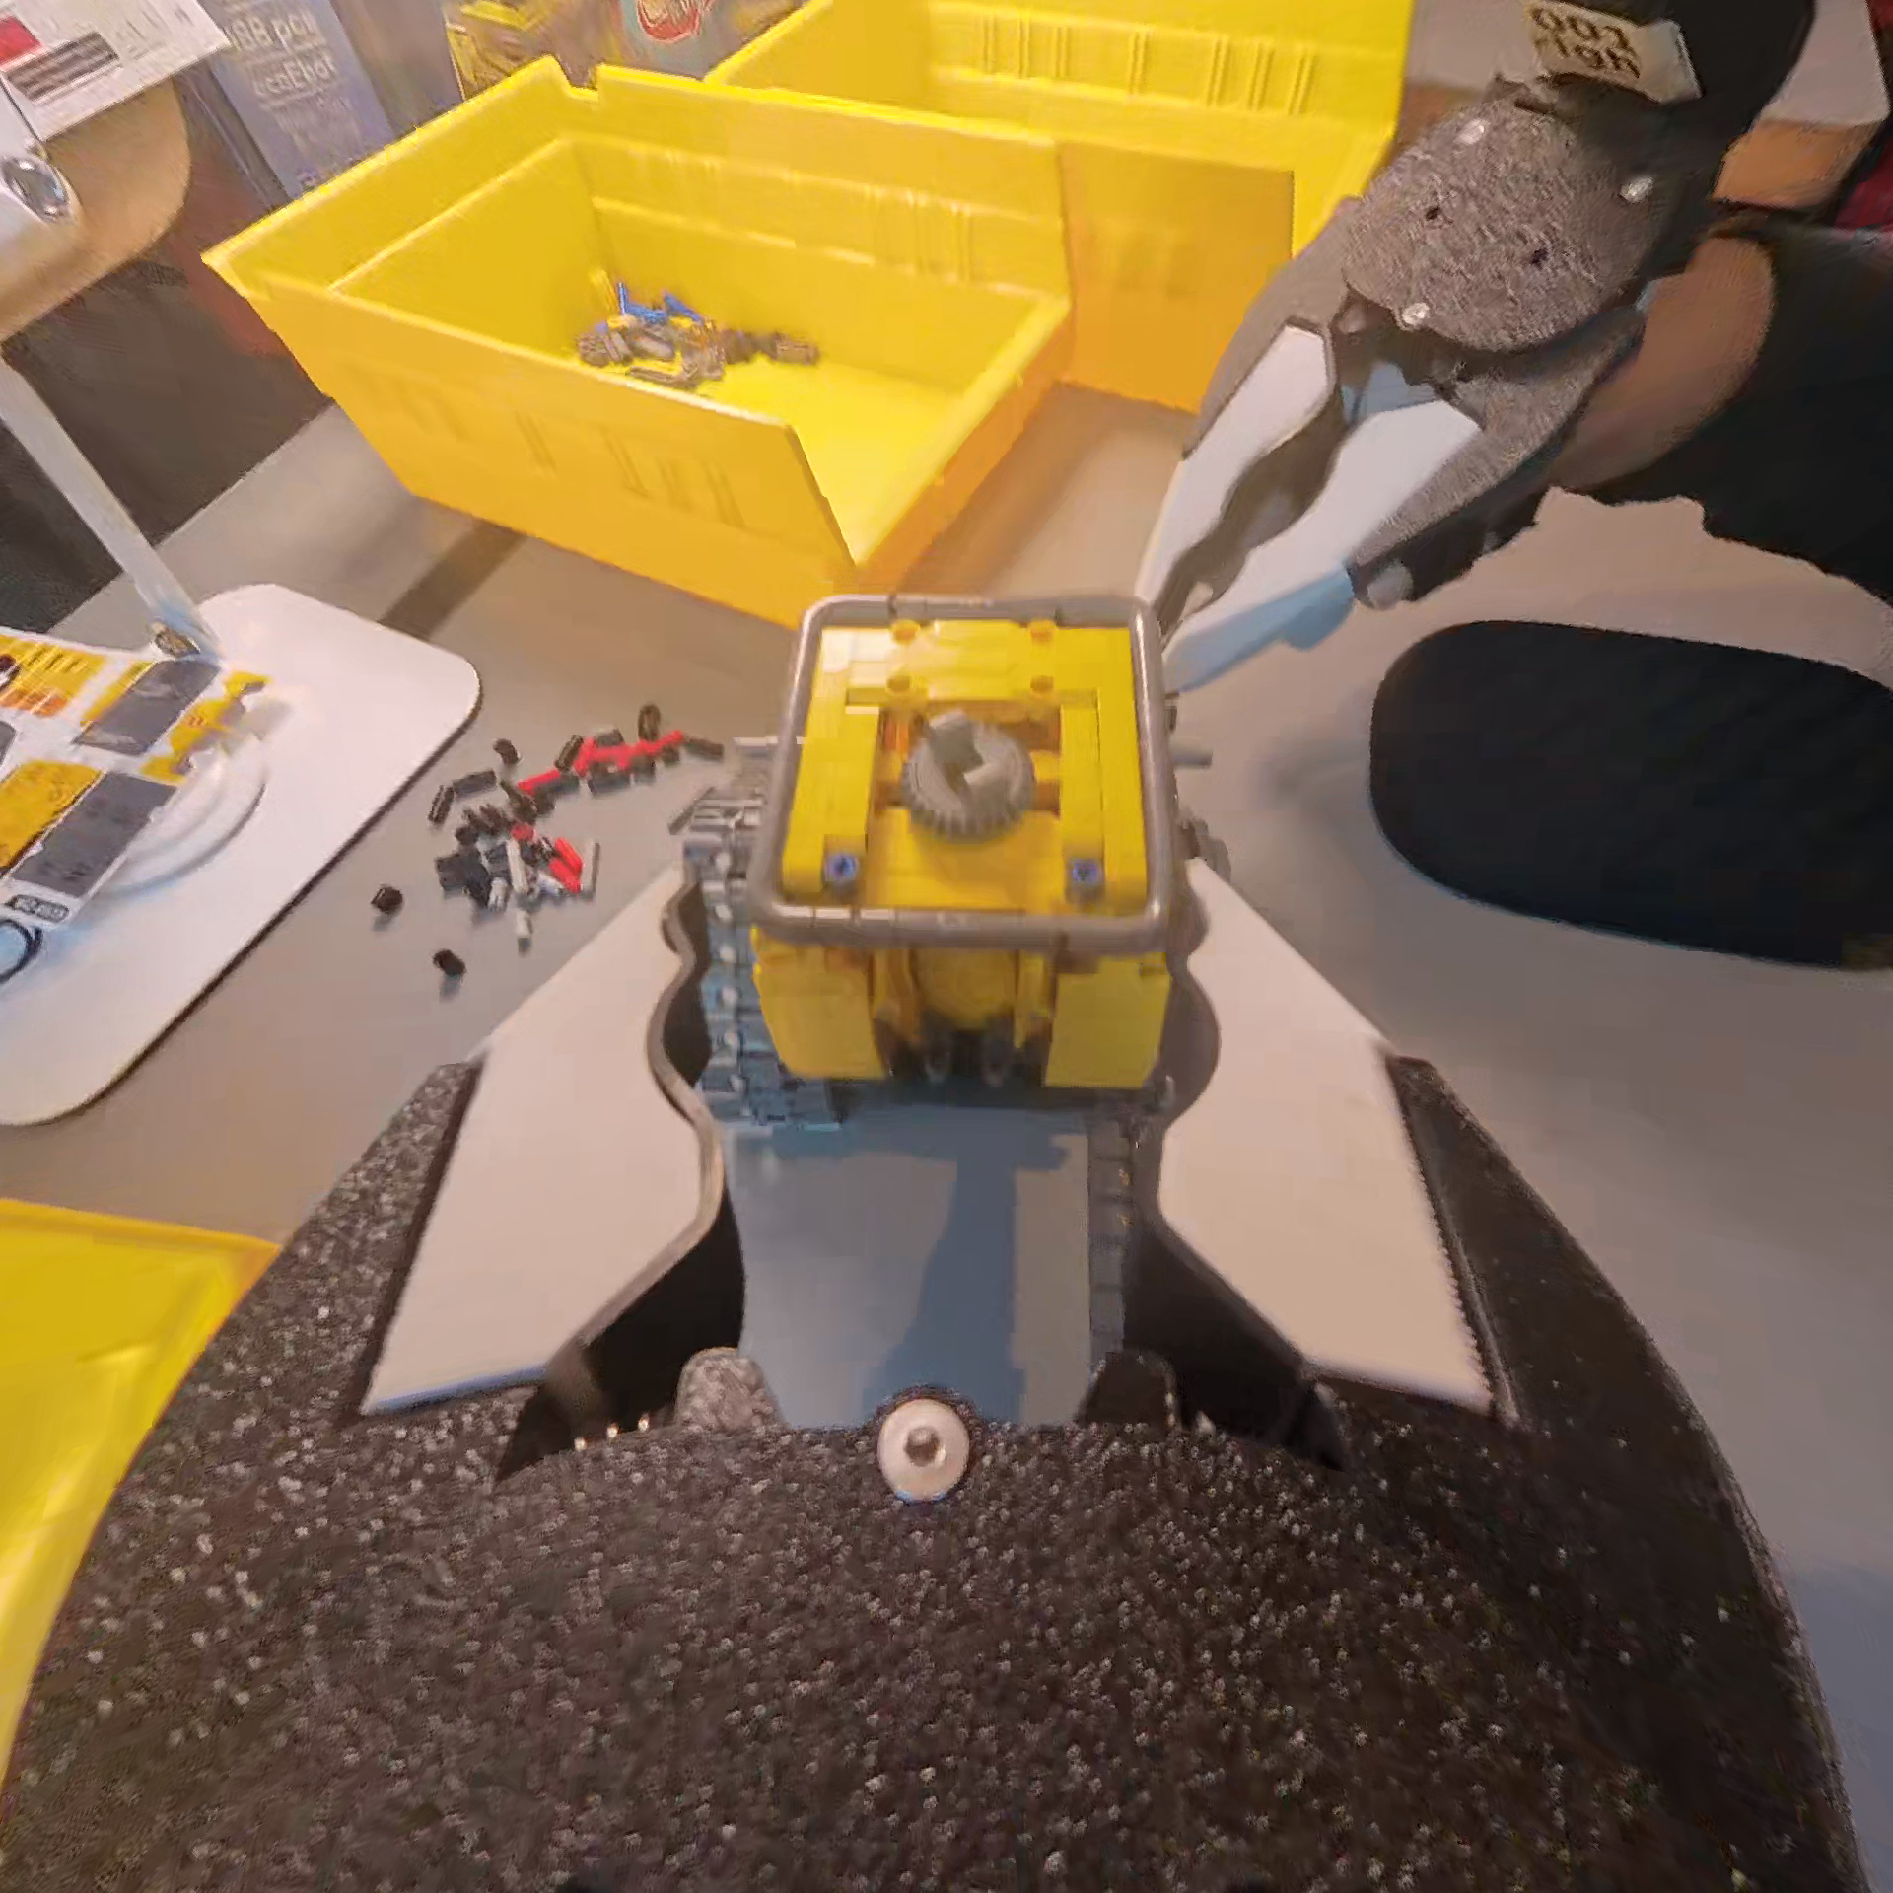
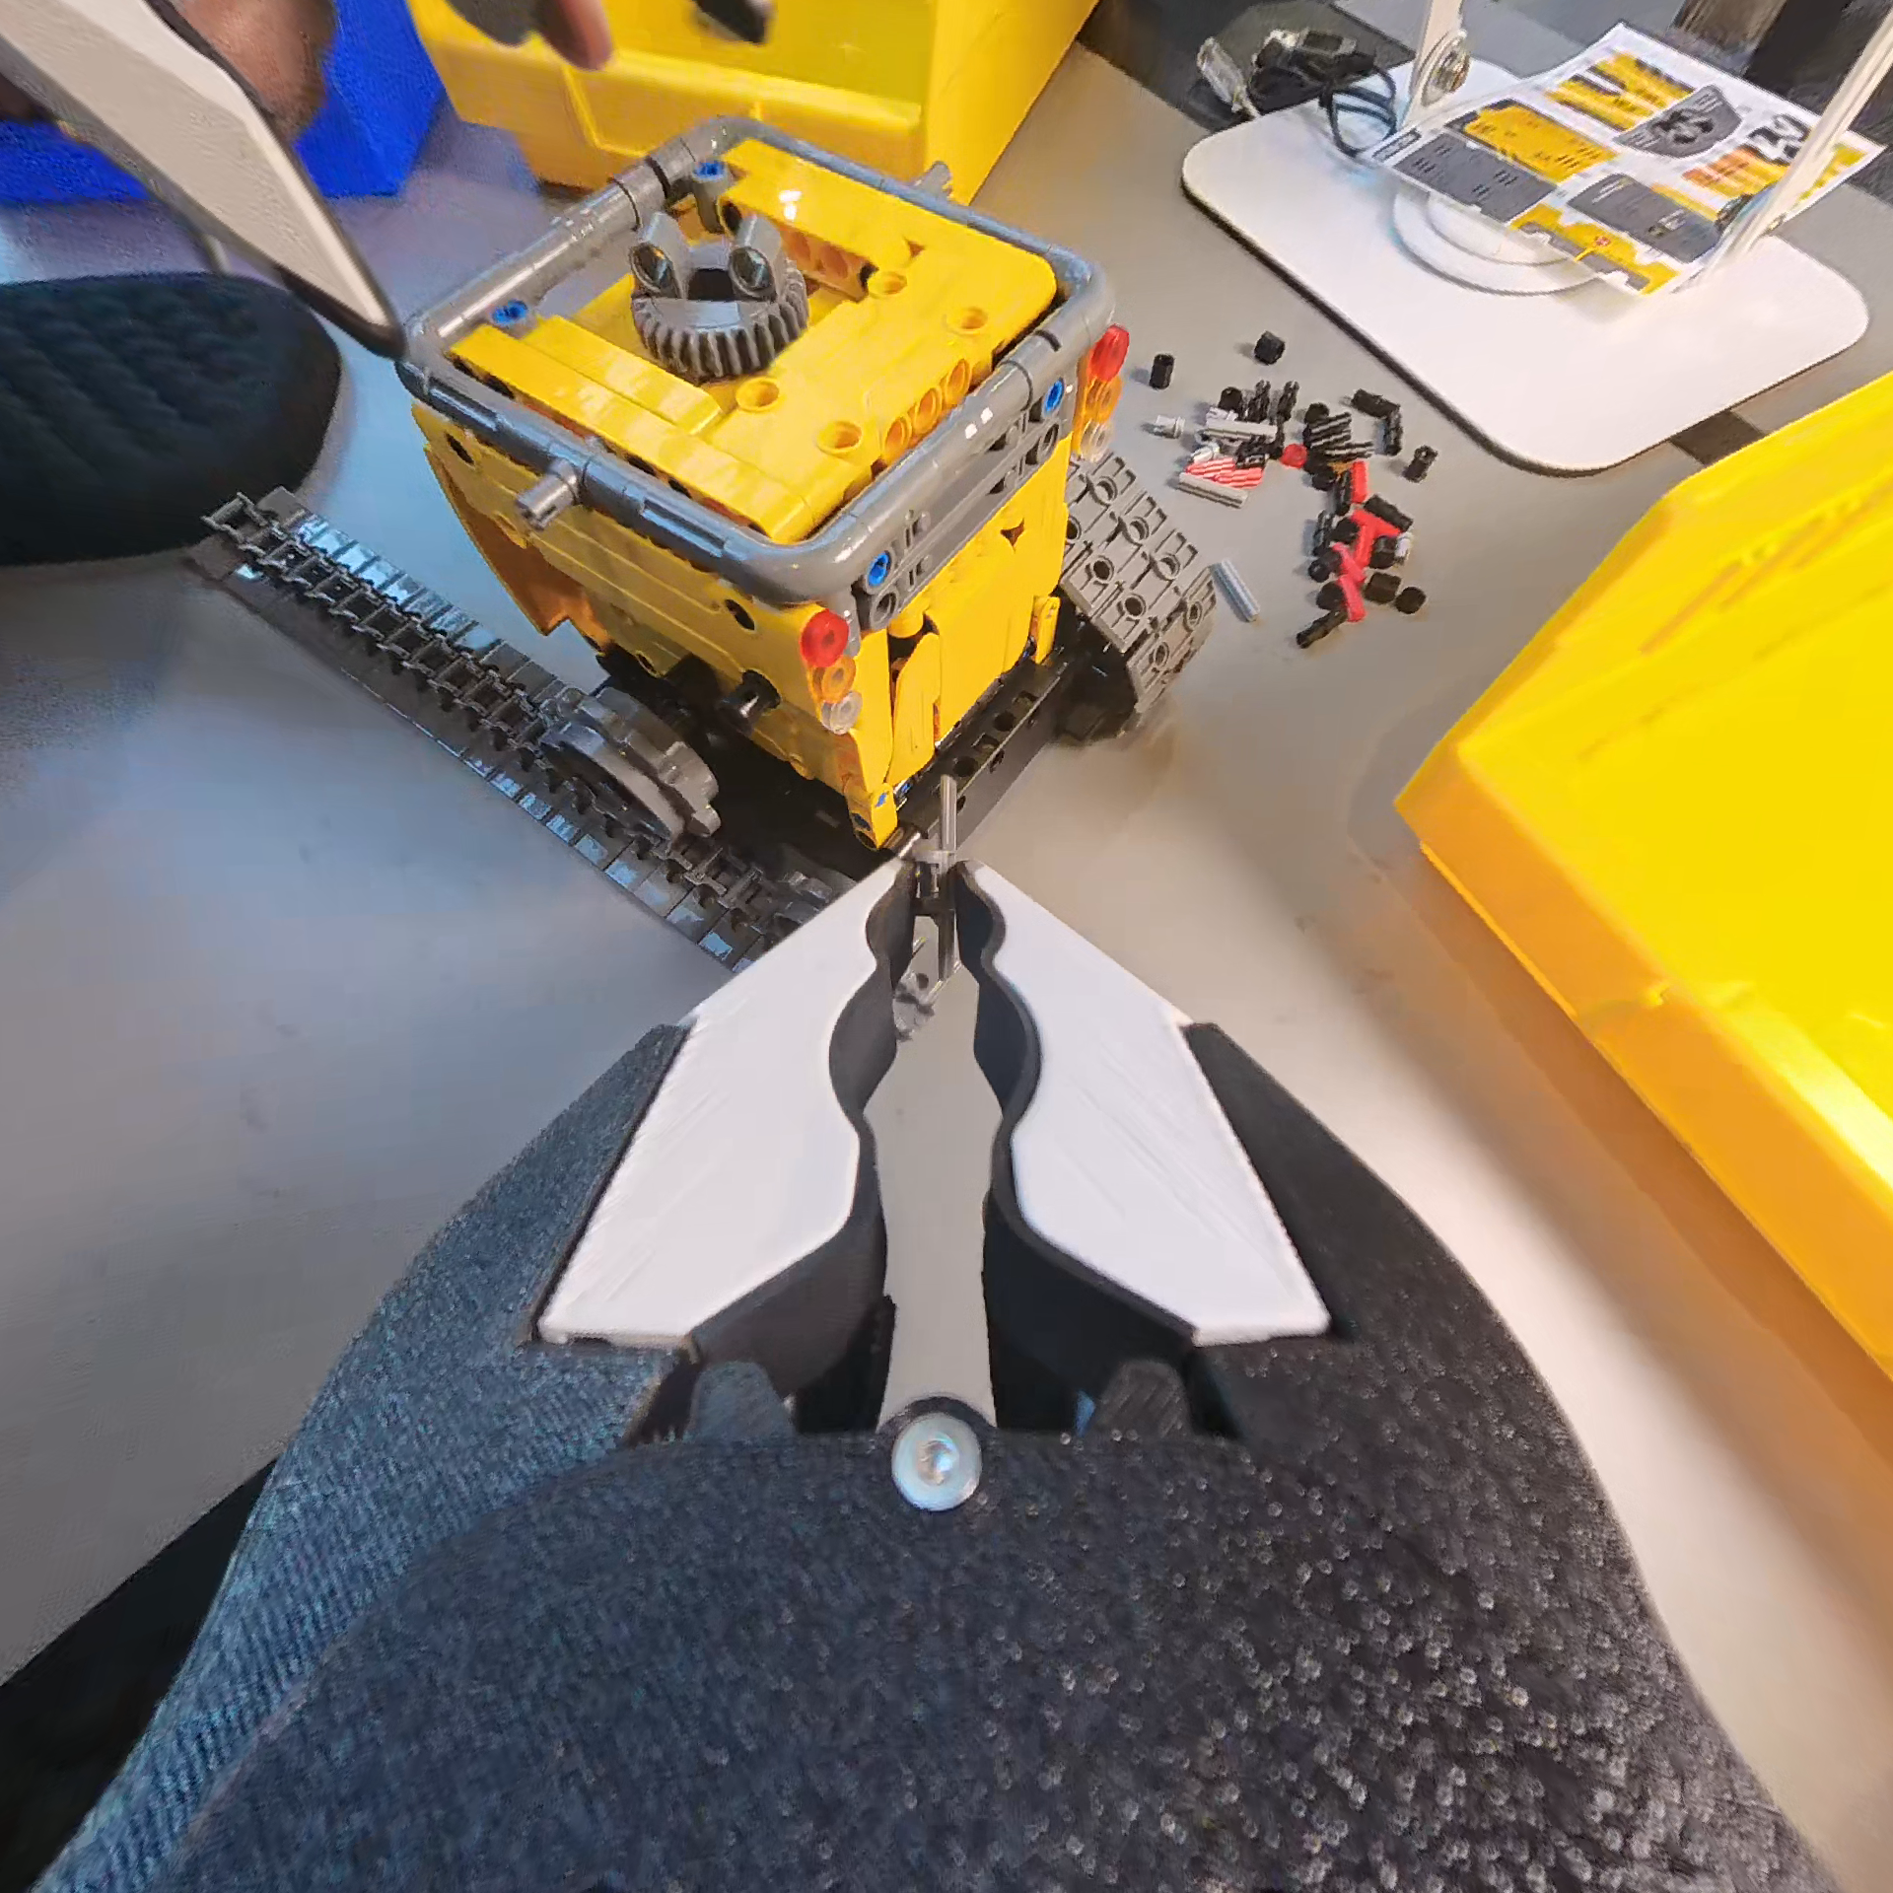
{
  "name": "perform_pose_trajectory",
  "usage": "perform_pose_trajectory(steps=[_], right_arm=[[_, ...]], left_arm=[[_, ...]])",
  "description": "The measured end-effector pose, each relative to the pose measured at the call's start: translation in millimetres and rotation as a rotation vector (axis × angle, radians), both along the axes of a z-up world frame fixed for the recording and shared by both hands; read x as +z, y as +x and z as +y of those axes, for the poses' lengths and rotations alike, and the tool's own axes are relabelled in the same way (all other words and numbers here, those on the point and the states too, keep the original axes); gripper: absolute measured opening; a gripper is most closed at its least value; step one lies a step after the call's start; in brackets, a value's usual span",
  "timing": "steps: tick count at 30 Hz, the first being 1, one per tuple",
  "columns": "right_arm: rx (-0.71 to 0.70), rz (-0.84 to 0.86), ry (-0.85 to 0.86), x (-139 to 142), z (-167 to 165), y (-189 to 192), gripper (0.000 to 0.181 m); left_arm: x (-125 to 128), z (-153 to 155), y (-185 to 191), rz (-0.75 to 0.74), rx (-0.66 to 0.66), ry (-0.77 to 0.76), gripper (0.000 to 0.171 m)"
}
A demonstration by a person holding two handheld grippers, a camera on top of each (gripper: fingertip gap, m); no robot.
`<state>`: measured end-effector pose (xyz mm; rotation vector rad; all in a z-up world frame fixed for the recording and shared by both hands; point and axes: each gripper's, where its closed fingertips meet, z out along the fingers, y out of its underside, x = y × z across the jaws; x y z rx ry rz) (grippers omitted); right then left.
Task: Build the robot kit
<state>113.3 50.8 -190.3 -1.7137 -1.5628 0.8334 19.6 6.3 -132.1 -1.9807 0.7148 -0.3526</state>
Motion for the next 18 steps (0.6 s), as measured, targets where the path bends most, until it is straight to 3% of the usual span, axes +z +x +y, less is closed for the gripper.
perform_pose_trajectory(steps=[2, 5, 18], right_arm=[[-0.010, 0.008, 0.010, 2, -1, 2, 0.007], [-0.012, 0.017, 0.011, 3, -6, 6, 0.007], [0.053, -0.153, 0.021, -26, -26, 13, 0.007]], left_arm=[[-6, 13, 11, 0.002, -0.019, -0.046, 0.099], [-19, 16, 21, 0.059, -0.048, -0.082, 0.098], [-19, -4, 2, 0.104, -0.022, -0.122, 0.096]])
